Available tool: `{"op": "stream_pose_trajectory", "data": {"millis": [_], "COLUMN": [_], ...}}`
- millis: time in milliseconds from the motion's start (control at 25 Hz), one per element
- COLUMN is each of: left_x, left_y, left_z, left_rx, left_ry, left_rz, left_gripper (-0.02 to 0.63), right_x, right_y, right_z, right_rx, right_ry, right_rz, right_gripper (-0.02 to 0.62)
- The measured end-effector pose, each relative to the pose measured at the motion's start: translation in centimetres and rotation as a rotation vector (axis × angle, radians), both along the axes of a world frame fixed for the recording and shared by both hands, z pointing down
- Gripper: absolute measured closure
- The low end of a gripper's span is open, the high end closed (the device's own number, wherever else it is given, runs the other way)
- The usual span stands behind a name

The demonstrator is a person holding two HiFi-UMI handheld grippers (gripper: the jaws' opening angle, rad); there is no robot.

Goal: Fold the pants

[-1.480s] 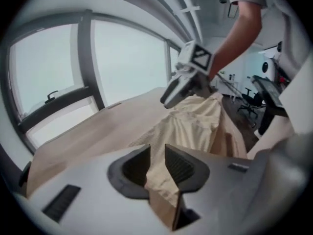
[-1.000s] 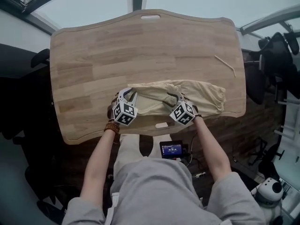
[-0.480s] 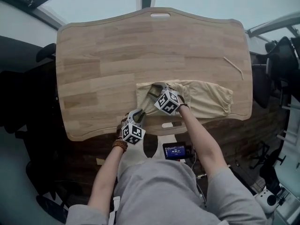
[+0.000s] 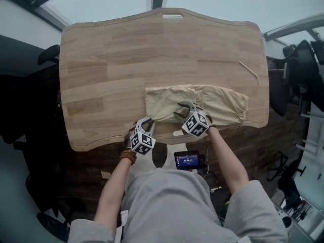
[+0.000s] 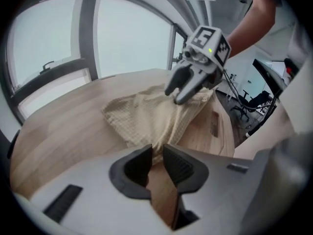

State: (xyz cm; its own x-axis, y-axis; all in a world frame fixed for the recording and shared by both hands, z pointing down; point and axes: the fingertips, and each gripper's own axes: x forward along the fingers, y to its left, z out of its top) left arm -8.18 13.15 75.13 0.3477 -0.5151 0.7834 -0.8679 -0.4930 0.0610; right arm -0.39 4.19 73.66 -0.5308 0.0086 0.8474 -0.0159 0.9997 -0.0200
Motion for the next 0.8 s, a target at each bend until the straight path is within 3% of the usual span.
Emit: {"op": "stream_pose_trajectory", "data": {"millis": [80,120,280,440,520,600,720,800], "left_x": [0.1,0.5,3.8,6.4,6.7,6.7,6.2,5.4], "left_y": [0.0,-0.6,-4.3,-4.5,-3.4,-2.9,-3.2,-3.3], "left_z": [0.0,-0.8,-4.7,-1.9,0.2,0.9,-0.8,-2.7], "left_rx": [-0.016,-0.004,0.089,-0.010,-0.054,-0.055,-0.034,-0.008], "left_ry": [-0.013,-0.019,0.030,0.036,0.010,0.001,0.043,0.092], "left_rz": [-0.002,-0.001,0.038,0.104,0.119,0.111,0.087,0.058], "left_gripper": [0.531,0.531,0.531,0.531,0.531,0.531,0.531,0.531], "right_x": [2.0,2.1,1.0,3.8,4.2,3.9,4.6,7.6], "right_y": [1.1,0.9,-4.4,-9.1,-9.8,-9.9,-10.3,-11.4], "right_z": [2.0,1.8,-1.9,1.3,2.4,2.1,-0.2,-2.2], "right_rx": [0.013,0.009,0.043,0.101,0.049,-0.009,-0.013,-0.003], "right_ry": [0.079,0.070,-0.077,0.044,0.064,0.070,0.021,-0.034], "right_rz": [-0.023,-0.004,0.203,0.321,0.345,0.363,0.387,0.500], "right_gripper": [0.420,0.433,0.431,0.433,0.440,0.442,0.428,0.428]}}
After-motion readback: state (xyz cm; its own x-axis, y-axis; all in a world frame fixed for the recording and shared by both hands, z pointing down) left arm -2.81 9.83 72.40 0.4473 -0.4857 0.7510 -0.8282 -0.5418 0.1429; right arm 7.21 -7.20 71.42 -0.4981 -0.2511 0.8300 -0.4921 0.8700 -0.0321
